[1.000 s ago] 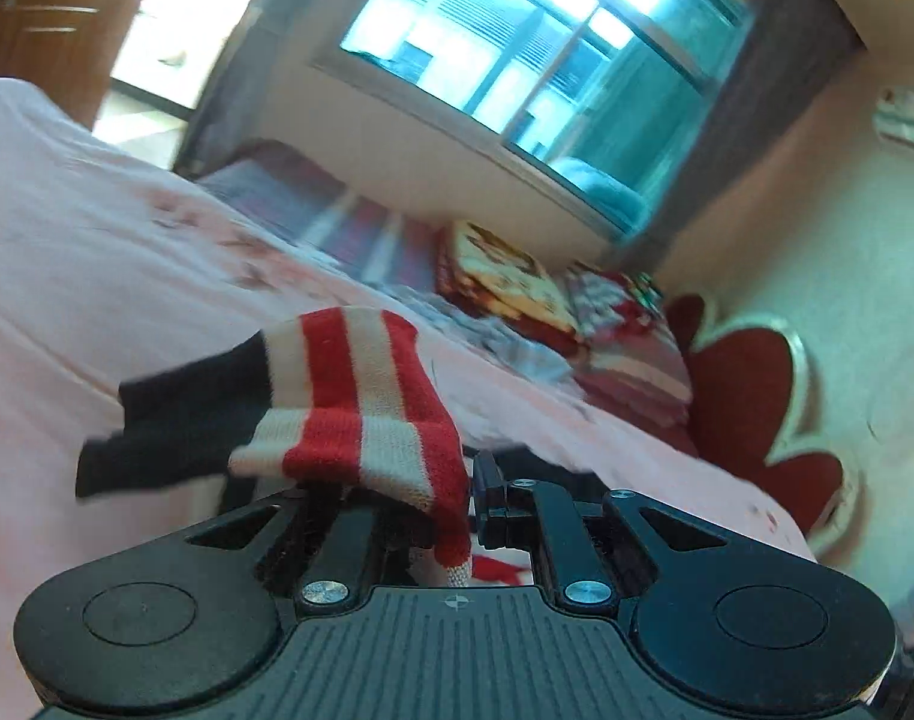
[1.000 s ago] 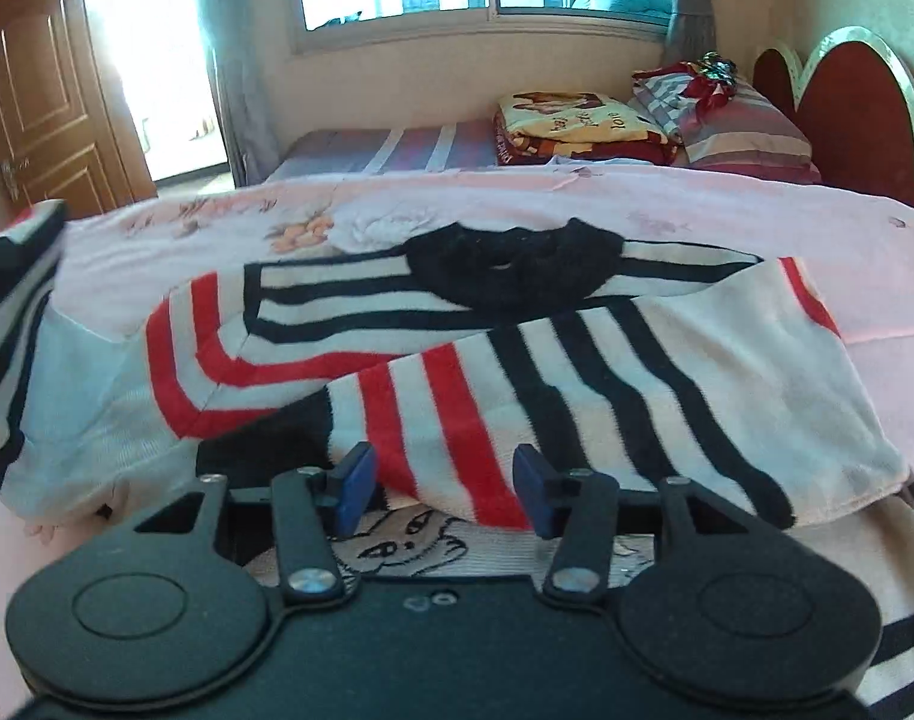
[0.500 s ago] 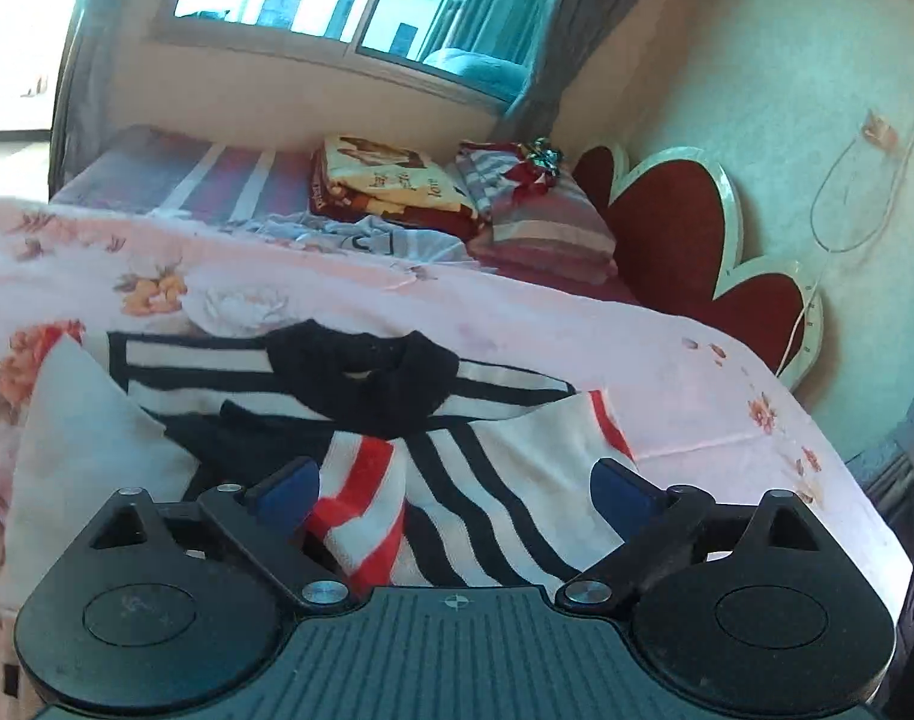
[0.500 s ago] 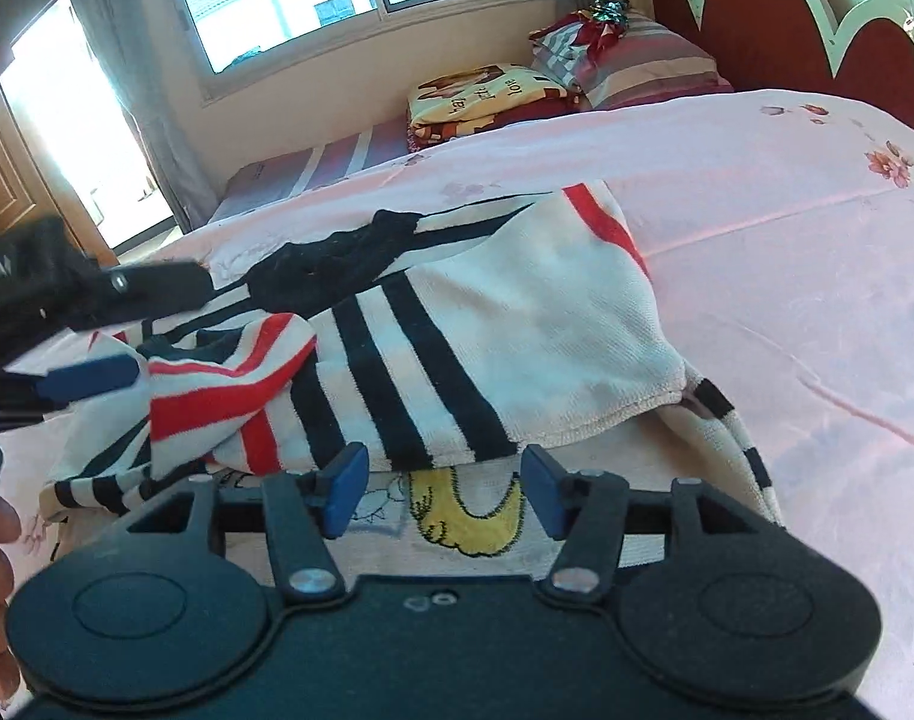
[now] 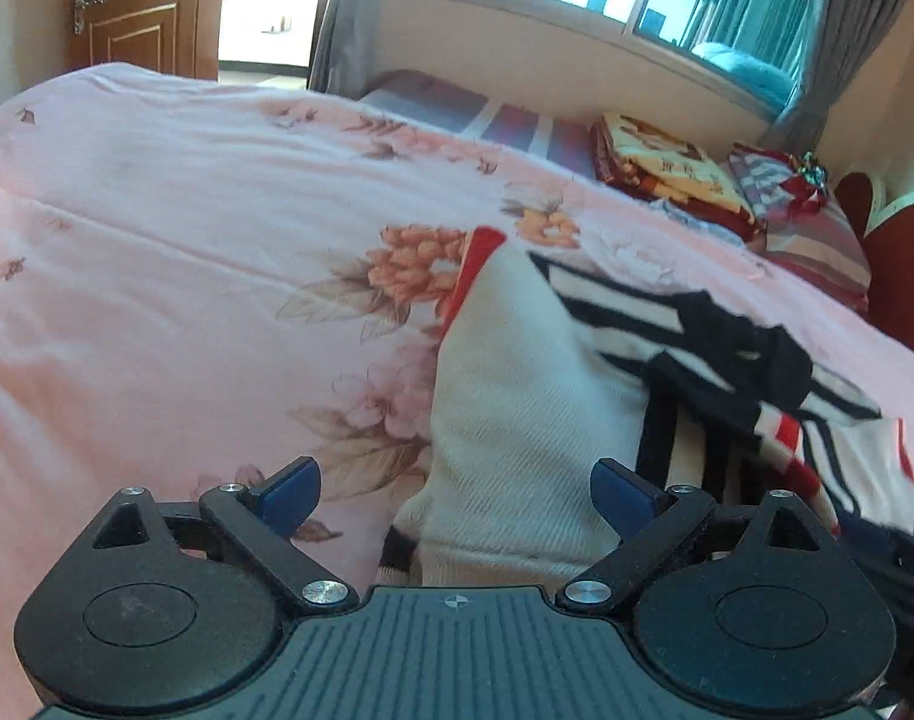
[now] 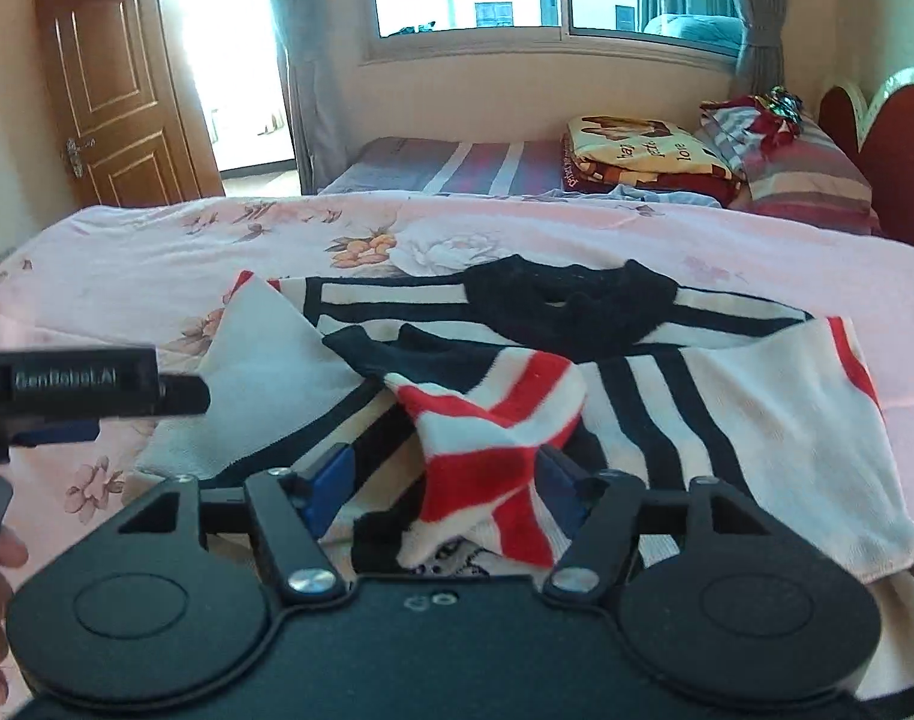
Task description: Fold small clothes
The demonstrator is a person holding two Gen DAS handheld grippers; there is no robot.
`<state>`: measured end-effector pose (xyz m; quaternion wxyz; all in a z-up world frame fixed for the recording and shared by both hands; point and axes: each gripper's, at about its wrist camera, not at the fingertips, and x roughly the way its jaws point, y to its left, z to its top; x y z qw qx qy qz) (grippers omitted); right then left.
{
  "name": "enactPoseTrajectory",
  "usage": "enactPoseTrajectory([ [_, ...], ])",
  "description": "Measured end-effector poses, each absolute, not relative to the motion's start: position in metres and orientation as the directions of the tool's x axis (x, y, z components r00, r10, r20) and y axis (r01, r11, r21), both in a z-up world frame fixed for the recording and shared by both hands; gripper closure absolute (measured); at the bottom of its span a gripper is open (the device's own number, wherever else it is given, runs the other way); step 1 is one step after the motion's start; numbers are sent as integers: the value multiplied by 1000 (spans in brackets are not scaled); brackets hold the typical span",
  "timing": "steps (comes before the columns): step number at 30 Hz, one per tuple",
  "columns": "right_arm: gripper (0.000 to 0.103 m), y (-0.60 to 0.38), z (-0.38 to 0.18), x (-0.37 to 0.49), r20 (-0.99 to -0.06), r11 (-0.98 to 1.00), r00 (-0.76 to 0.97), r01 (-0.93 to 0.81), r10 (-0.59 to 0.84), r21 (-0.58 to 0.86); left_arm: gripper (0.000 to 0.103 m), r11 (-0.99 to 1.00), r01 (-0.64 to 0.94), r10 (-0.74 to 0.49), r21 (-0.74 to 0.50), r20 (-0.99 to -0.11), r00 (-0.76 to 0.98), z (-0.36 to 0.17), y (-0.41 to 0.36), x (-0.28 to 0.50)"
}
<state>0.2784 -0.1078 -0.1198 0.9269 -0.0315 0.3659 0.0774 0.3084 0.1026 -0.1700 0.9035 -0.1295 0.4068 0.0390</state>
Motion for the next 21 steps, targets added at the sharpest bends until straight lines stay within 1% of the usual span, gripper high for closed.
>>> enactPoseTrajectory([
  [1, 95, -108, -122, 283, -687, 989, 720, -148, 101, -10, 7, 966, -168, -42, -199, -755, 654, -177, 101, 309],
  [2, 96, -115, -121, 285, -684, 992, 722, -124, 103, 18, 7, 967, -161, -48, -198, -761, 647, -182, 98, 311],
  [4, 96, -138, -113, 282, -667, 993, 737, -59, 110, 98, 7, 967, -147, -67, -209, -761, 645, -187, 93, 313],
  [7, 96, -185, -103, 269, -640, 981, 765, 61, 72, 183, 7, 969, -117, -91, -217, -755, 649, -187, 85, 314],
  [9, 95, -217, -117, 269, -688, 963, 723, 141, 60, 232, 7, 973, -99, -95, -207, -756, 648, -189, 79, 314],
  [11, 86, -240, -134, 270, -732, 942, 677, 194, 75, 275, 7, 977, -92, -87, -194, -751, 655, -189, 76, 313],
  [12, 86, -246, -136, 268, -728, 936, 681, 202, 78, 289, 7, 977, -91, -88, -194, -750, 655, -189, 76, 313],
  [13, 82, -250, -135, 267, -721, 937, 690, 205, 66, 282, 7, 976, -91, -90, -196, -751, 654, -189, 77, 314],
  [14, 76, -251, -133, 266, -712, 940, 700, 204, 56, 274, 7, 976, -91, -93, -199, -752, 653, -188, 78, 314],
  [16, 71, -253, -128, 267, -694, 946, 719, 201, 34, 255, 7, 976, -92, -91, -197, -754, 651, -186, 80, 317],
  [20, 80, -265, -121, 269, -667, 952, 744, 227, -32, 207, 7, 970, -134, -67, -202, -756, 651, -184, 89, 328],
  [21, 80, -270, -120, 268, -664, 951, 747, 236, -46, 200, 7, 968, -142, -66, -206, -756, 651, -185, 91, 332],
])
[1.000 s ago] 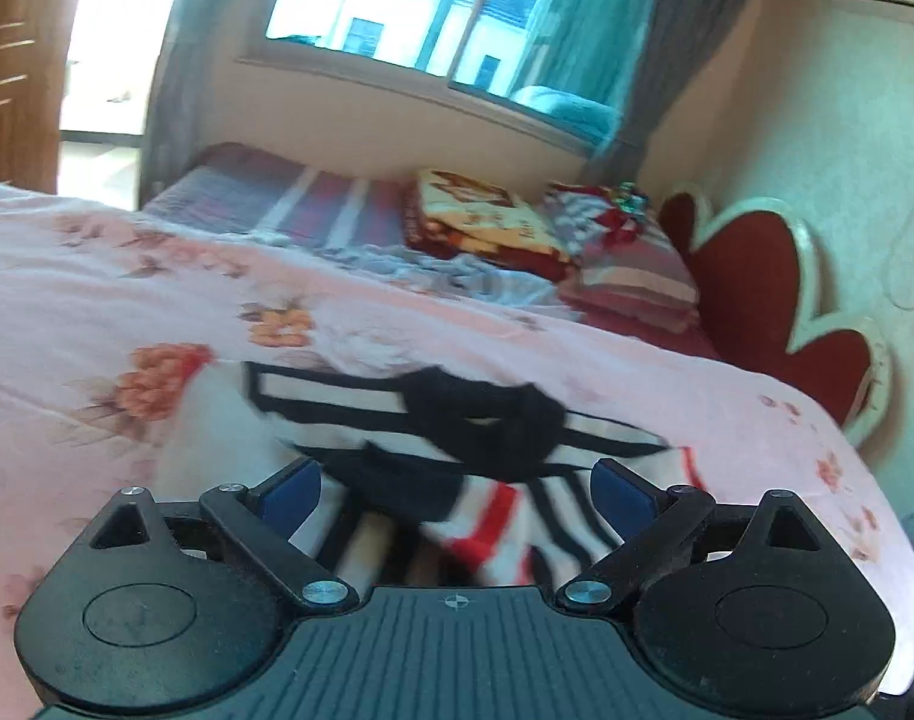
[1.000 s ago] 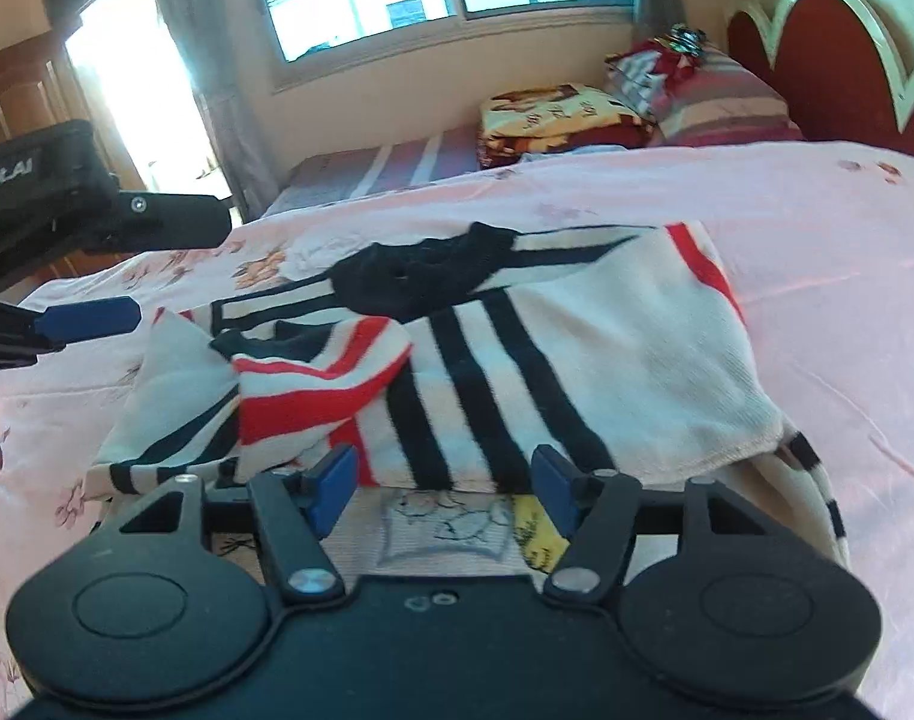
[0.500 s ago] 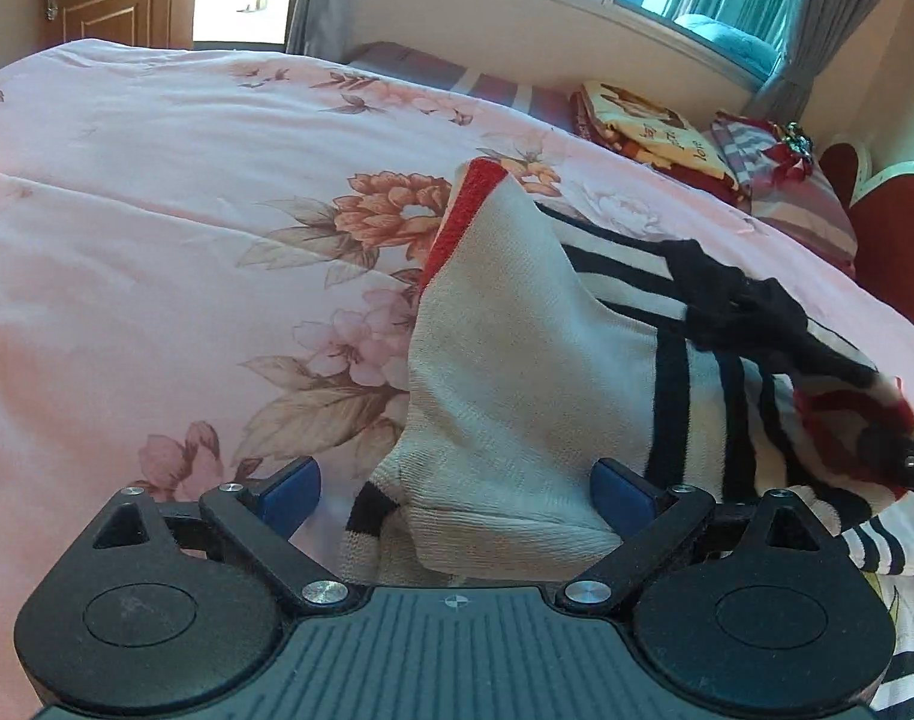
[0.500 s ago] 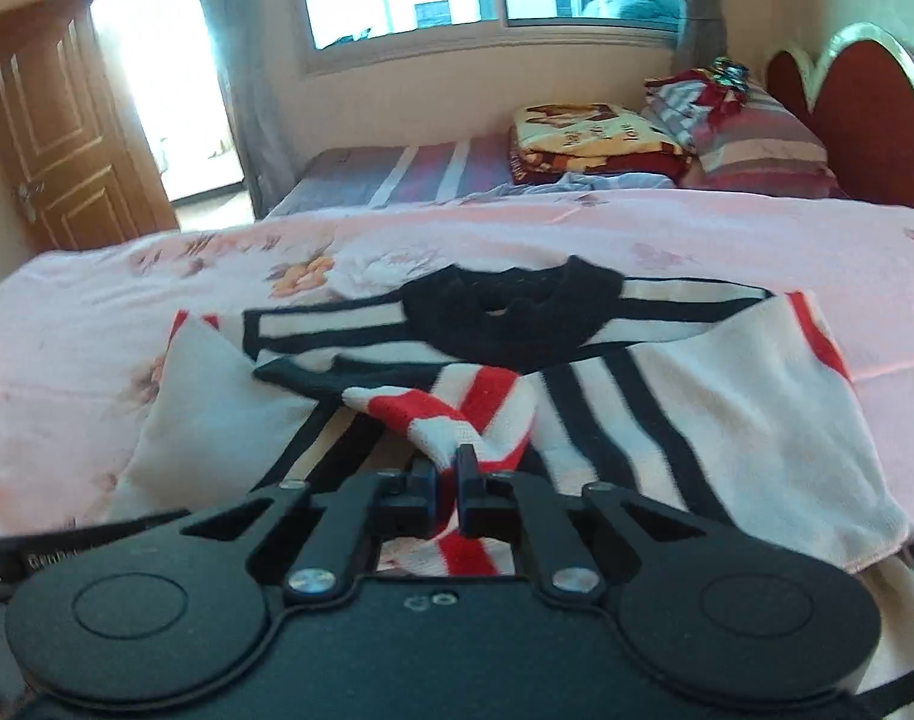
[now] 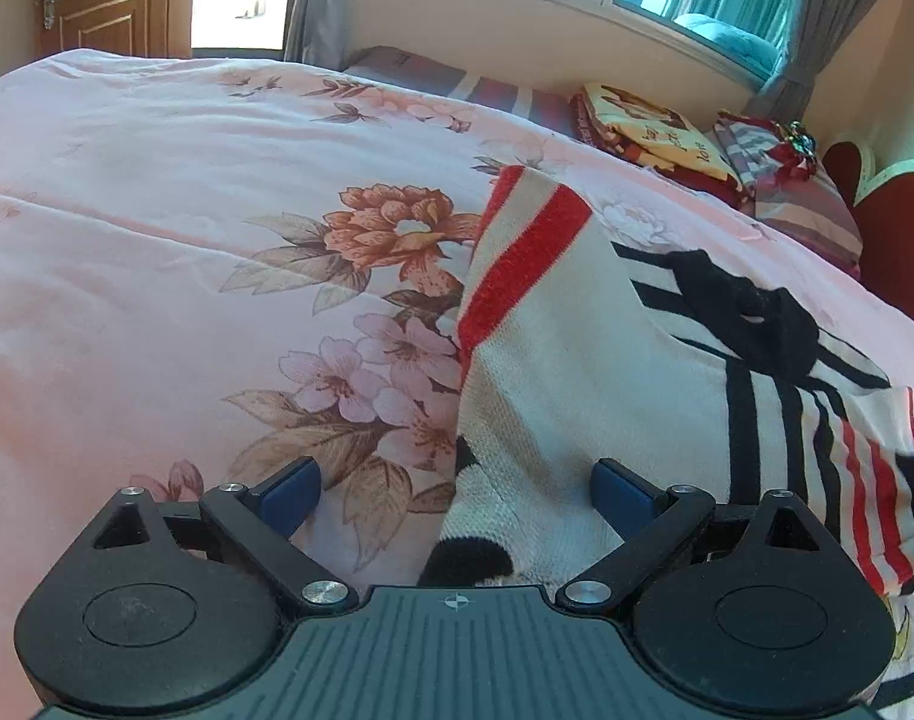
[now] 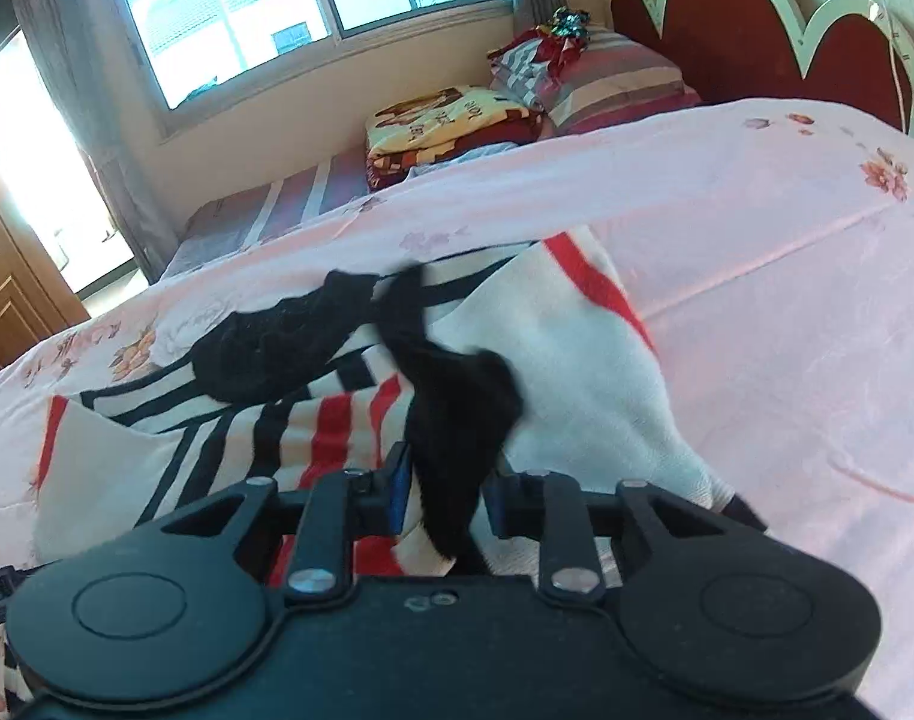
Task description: Fold small clothes
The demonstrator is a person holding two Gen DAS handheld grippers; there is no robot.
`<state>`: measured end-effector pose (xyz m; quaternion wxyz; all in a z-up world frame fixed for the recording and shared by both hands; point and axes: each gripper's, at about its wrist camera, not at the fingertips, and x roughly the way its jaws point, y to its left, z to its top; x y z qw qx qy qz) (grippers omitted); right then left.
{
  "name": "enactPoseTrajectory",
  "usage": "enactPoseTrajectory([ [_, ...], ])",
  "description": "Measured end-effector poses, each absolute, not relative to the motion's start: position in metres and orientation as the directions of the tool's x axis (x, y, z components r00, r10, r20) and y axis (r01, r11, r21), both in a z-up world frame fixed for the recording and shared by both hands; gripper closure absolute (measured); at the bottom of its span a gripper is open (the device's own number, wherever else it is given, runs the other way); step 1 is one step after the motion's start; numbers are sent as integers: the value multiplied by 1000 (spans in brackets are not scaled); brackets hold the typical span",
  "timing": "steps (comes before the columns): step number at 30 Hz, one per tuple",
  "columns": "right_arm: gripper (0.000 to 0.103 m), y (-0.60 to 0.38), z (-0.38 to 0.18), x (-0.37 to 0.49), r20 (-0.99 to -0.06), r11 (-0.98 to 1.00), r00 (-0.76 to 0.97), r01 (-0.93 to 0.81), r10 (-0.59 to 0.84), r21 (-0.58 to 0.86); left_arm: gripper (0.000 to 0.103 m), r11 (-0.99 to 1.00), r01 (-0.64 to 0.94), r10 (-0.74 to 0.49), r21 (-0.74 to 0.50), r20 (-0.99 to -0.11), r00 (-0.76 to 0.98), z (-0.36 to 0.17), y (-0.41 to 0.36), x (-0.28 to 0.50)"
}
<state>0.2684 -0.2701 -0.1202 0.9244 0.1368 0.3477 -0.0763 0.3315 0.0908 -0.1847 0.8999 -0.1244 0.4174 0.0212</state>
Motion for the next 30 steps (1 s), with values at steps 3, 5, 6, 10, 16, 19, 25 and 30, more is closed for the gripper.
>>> enactPoseTrajectory([
  [3, 80, -287, -124, 271, -678, 945, 732, 265, -67, 193, 7, 964, -152, -67, -216, -758, 649, -186, 93, 347],
  [5, 75, -294, -126, 270, -683, 943, 727, 272, -73, 189, 7, 961, -157, -74, -229, -755, 651, -186, 93, 359],
  [6, 72, -298, -126, 268, -683, 941, 727, 275, -69, 198, 7, 958, -160, -78, -238, -752, 654, -187, 93, 364],
  [10, 84, -302, -130, 267, -690, 947, 719, 273, -83, 170, 29, 948, -172, -83, -267, -731, 677, -188, 93, 382],
  [16, 95, -282, -118, 275, -638, 973, 769, 172, -36, 152, 70, 941, -198, -55, -274, -702, 710, -190, 95, 397],
  [19, 96, -274, -115, 280, -620, 984, 783, 148, -52, 103, 70, 920, -248, -36, -303, -695, 718, -195, 107, 405],
  [25, 97, -292, -137, 287, -671, 977, 732, 206, -119, 51, 70, 930, -256, -3, -264, -700, 714, -191, 105, 415],
  [30, 75, -293, -120, 270, -642, 976, 758, 207, -118, 64, 70, 953, -161, -54, -255, -669, 742, -164, 95, 378],
])
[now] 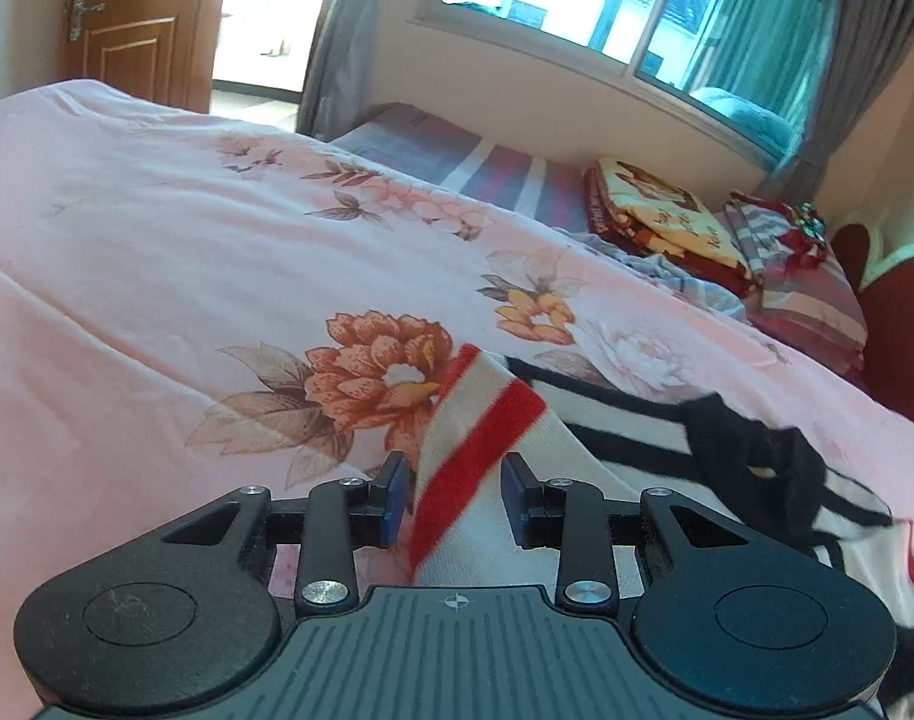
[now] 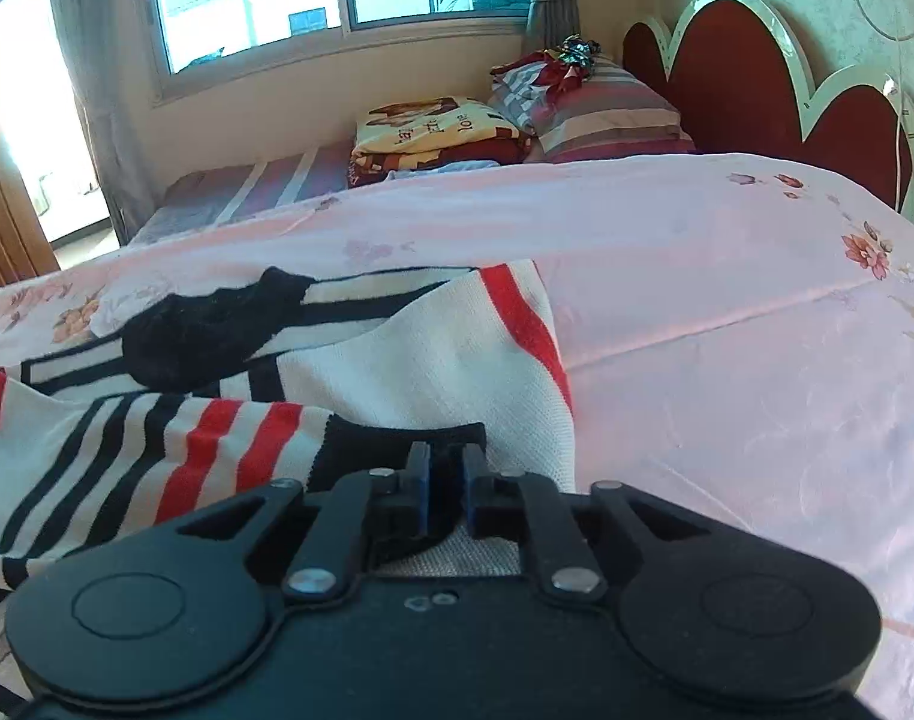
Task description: Fold small clothes
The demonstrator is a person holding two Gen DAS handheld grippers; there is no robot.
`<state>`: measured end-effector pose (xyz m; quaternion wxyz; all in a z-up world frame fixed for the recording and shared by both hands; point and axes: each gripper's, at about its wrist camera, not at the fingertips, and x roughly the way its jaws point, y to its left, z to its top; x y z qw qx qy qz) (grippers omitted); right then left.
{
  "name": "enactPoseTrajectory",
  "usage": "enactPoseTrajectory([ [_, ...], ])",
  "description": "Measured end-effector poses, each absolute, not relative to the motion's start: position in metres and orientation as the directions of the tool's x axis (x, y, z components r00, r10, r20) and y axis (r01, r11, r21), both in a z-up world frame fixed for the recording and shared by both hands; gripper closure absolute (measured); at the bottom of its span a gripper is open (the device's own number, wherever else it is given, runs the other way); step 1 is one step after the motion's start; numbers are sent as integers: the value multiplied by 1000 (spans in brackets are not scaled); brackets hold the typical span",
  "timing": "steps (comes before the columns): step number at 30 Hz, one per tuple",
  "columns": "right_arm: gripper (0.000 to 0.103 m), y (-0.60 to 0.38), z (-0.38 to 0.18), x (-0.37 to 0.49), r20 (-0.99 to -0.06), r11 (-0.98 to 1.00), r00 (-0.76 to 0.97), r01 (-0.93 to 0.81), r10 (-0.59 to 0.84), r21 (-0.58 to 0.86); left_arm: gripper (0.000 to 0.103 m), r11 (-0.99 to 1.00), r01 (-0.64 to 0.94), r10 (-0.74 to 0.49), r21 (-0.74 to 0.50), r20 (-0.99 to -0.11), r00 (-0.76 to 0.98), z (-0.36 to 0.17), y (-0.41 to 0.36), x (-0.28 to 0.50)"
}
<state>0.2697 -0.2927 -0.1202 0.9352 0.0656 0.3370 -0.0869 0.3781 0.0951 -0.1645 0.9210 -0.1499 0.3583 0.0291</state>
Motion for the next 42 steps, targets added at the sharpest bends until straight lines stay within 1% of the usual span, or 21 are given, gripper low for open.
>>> enactPoseTrajectory([
  [1, 69, -294, -115, 266, -623, 974, 770, 220, -137, 57, 70, 959, -134, -69, -250, -664, 744, -162, 91, 368],
  [5, 72, -285, -103, 263, -583, 982, 806, 173, -100, 70, 70, 971, -48, -125, -232, -672, 730, -164, 67, 338],
  [7, 73, -271, -108, 270, -602, 991, 796, 120, -66, 51, 70, 981, -28, -113, -192, -683, 722, -173, 55, 331],
  [9, 77, -260, -123, 278, -652, 997, 756, 81, -61, 1, 69, 989, -21, -84, -147, -672, 735, -180, 51, 325],
  [10, 78, -260, -134, 283, -683, 995, 725, 89, -95, -45, 69, 992, -11, -77, -126, -668, 741, -183, 50, 325],
  [11, 84, -265, -146, 287, -707, 991, 695, 107, -131, -78, 69, 994, -1, -75, -113, -663, 745, -182, 50, 322],
  [12, 86, -272, -150, 285, -688, 993, 717, 103, -113, -56, 69, 994, 3, -78, -113, -666, 742, -181, 50, 322],
  [14, 88, -274, -145, 286, -702, 993, 703, 105, -111, -52, 69, 991, -9, -83, -131, -678, 730, -177, 52, 322],
  [15, 88, -272, -142, 286, -707, 992, 697, 111, -118, -57, 69, 991, -18, -81, -136, -685, 724, -174, 53, 322],
  [17, 78, -265, -130, 277, -692, 993, 714, 111, -102, -33, 69, 989, -29, -80, -145, -692, 717, -165, 52, 315],
  [19, 75, -256, -121, 263, -675, 997, 736, 73, -48, 9, 68, 988, -4, -105, -157, -677, 729, -157, 47, 303],
  [21, 77, -242, -118, 251, -676, 1000, 737, 23, -9, 11, 49, 989, 31, -123, -148, -669, 733, -153, 38, 289],
  [22, 77, -237, -120, 246, -680, 1000, 733, 4, 6, 14, 31, 988, 40, -128, -147, -661, 740, -152, 32, 280],
  [23, 77, -231, -121, 241, -689, 1000, 724, -9, 20, 19, 28, 988, 46, -132, -147, -650, 748, -152, 28, 272],
  [26, 77, -222, -128, 224, -713, 999, 700, -34, 51, 37, 28, 986, 63, -150, -154, -655, 741, -156, 21, 246],
  [28, 77, -215, -134, 213, -727, 998, 685, -62, 51, 12, 28, 983, 65, -166, -174, -665, 728, -162, 19, 230],
  [30, 77, -211, -140, 207, -738, 997, 674, -80, 44, -14, 28, 985, 87, -167, -149, -689, 706, -174, 13, 223],
  [31, 79, -211, -145, 207, -749, 996, 662, -80, 27, -35, 28, 989, 84, -148, -125, -705, 693, -181, 11, 223],
  [34, 79, -225, -151, 202, -732, 992, 679, -53, -49, -115, 28, 995, 66, -99, -74, -690, 717, -187, 21, 216],
  [37, 79, -257, -149, 193, -730, 994, 677, 20, -91, -106, 28, 998, 31, -60, -54, -697, 715, -187, 39, 209],
  [42, 79, -284, -148, 181, -734, 993, 669, 72, -114, -89, 28, 999, -19, -10, -34, -696, 718, -185, 55, 191],
])
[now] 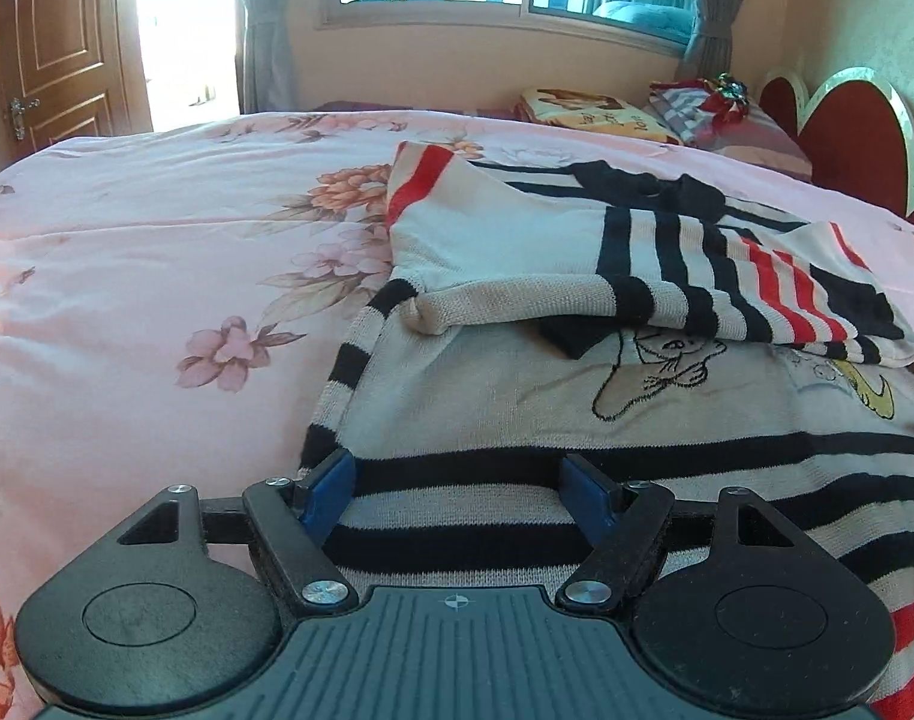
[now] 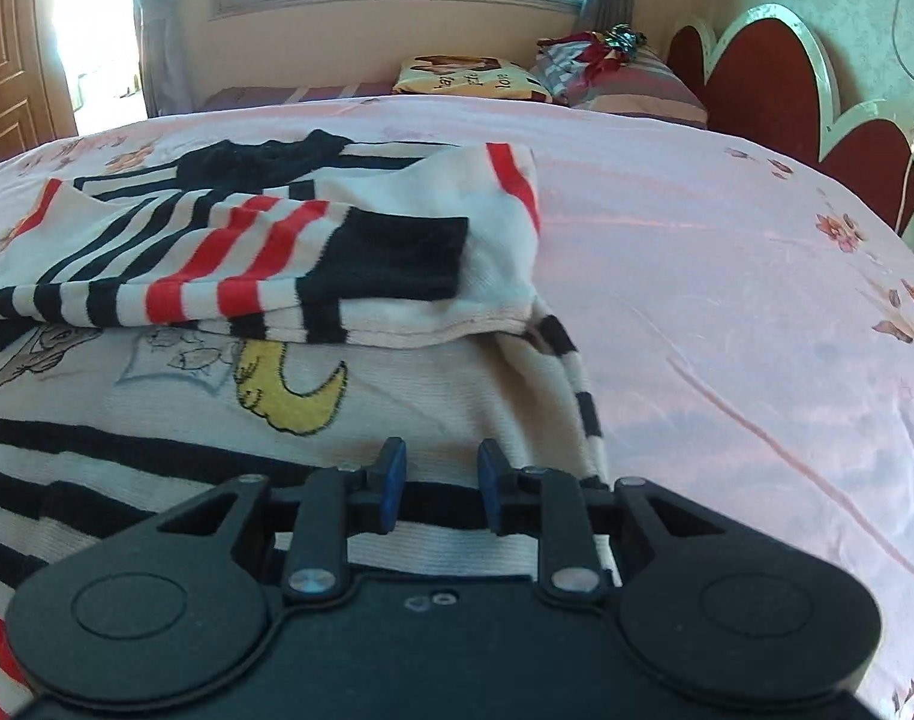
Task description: Fold small clothes
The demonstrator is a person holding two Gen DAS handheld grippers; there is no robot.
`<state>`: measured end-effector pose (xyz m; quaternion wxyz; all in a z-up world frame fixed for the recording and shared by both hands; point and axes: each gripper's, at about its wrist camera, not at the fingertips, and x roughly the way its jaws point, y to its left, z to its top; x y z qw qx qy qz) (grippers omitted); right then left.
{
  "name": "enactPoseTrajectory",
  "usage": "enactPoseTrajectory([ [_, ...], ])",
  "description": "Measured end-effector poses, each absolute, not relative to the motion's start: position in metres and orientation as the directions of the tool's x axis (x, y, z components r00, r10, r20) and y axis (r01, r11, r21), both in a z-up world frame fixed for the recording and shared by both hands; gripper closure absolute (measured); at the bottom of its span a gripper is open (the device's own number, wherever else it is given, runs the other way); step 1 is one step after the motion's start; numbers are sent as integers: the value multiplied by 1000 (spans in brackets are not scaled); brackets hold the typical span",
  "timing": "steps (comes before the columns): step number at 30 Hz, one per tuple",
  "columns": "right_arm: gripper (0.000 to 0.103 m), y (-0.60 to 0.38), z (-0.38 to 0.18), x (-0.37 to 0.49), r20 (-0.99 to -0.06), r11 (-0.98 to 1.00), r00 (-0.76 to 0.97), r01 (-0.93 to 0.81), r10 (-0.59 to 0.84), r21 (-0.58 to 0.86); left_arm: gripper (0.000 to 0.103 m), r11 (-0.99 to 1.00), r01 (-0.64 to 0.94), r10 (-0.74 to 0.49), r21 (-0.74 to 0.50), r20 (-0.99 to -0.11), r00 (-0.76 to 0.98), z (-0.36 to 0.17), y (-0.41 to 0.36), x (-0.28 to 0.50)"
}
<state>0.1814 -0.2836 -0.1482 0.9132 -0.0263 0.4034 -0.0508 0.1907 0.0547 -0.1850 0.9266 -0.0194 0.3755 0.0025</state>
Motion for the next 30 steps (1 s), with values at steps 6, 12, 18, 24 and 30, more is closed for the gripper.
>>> enactPoseTrajectory([
  [6, 76, -243, -133, 161, -723, 998, 688, -53, 58, 29, 28, 997, 35, -73, -69, -676, 733, -163, 17, 168],
  [12, 79, -190, -145, 142, -736, 973, 662, -230, 142, -19, 28, 998, 56, -51, -16, -709, 704, -181, -8, 150],
  [18, 79, -221, -156, 117, -694, 946, 720, -216, -13, -242, 19, 999, 16, 8, 28, -703, 711, -187, 25, 119],
  [24, 75, -259, -151, 98, -706, 970, 700, -83, -108, -230, 18, 1000, -16, 18, 9, -715, 698, -184, 44, 105],
  [30, 77, -227, -132, 74, -714, 997, 700, -64, 9, -50, 18, 994, 94, -105, -53, -679, 726, -166, 24, 88],
])
